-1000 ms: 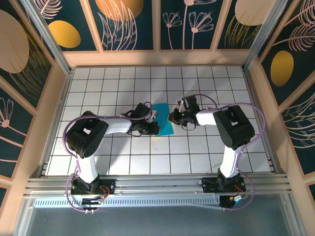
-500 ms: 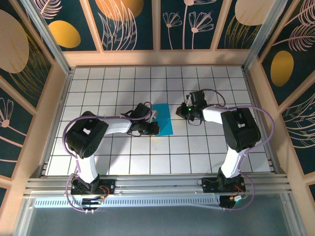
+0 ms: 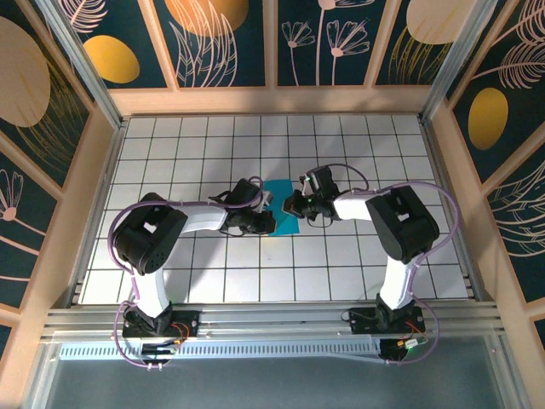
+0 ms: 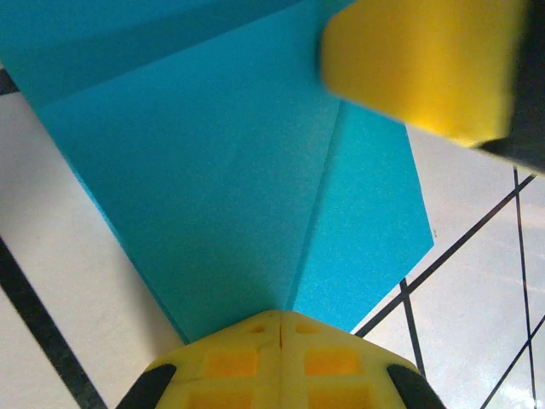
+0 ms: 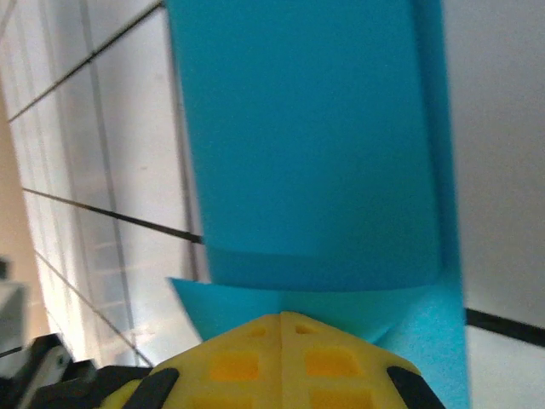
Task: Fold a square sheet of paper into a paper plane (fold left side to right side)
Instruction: Fold the triangle a second time at the center of the table.
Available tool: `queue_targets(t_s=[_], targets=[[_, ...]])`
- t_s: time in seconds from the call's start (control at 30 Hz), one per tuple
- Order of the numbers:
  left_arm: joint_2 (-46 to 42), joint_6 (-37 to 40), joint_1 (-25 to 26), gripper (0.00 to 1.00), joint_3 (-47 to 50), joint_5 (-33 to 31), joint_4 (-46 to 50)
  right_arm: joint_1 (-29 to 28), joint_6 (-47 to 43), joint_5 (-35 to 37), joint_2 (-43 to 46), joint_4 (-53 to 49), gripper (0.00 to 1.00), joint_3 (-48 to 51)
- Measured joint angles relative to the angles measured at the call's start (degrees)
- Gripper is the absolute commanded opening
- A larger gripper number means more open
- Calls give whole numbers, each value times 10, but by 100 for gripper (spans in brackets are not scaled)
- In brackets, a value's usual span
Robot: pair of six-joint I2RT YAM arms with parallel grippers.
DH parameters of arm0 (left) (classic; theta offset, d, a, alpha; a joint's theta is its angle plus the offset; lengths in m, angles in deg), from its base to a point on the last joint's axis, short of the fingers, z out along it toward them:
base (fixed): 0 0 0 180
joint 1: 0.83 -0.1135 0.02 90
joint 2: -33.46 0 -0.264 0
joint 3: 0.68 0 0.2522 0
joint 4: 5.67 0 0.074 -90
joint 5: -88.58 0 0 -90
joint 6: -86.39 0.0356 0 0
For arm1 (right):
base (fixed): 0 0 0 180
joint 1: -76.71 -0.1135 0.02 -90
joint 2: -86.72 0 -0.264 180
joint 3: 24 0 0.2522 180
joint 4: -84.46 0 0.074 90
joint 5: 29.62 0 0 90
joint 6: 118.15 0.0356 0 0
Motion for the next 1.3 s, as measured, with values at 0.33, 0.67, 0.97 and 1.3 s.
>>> queue_targets(t_s=[0.33, 0.67, 0.97, 1.3], targets=[[-1, -1, 0, 1, -4, 1, 7, 1, 1, 2, -15, -14, 0, -12], [0, -9, -1, 1, -49, 21, 44, 1, -2, 11, -15, -40, 0, -23], [47, -9, -1, 1, -93, 31, 47, 1, -2, 11, -16, -44, 0, -25], [57, -7, -1, 0, -89, 30, 49, 1, -2, 11, -16, -45, 0, -25]])
